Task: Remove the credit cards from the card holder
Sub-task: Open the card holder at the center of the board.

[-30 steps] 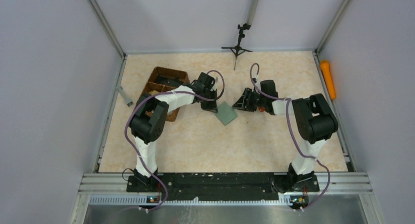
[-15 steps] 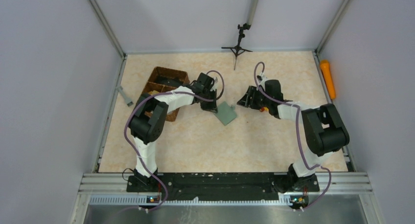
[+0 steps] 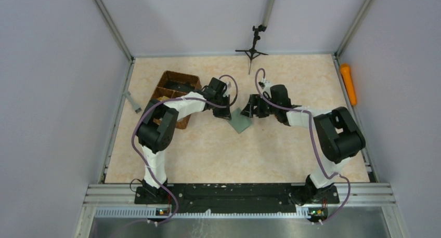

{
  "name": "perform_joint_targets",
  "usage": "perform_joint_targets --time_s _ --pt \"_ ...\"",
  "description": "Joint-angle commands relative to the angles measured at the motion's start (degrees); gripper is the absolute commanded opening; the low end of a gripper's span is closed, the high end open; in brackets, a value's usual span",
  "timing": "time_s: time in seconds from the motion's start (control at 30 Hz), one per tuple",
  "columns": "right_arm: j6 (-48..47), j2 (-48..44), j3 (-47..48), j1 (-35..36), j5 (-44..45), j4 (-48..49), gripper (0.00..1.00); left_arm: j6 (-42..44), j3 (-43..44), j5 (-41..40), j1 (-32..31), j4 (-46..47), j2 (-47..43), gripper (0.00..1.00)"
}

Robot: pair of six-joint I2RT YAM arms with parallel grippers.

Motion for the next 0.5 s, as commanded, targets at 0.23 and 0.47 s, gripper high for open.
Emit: perform_joint_targets --time_s 0.23,0.47 --pt "-2.34 2.7 4.89 0.62 7.98 -4.72 0.48 1.32 -1.37 0.1 -0.32 -2.18 -0.56 0.07" --pt "-0.13 1.38 2.84 0.59 10.83 -0.31 0.46 1.32 -1.18 0.29 -0.34 -2.26 -0.27 0.08"
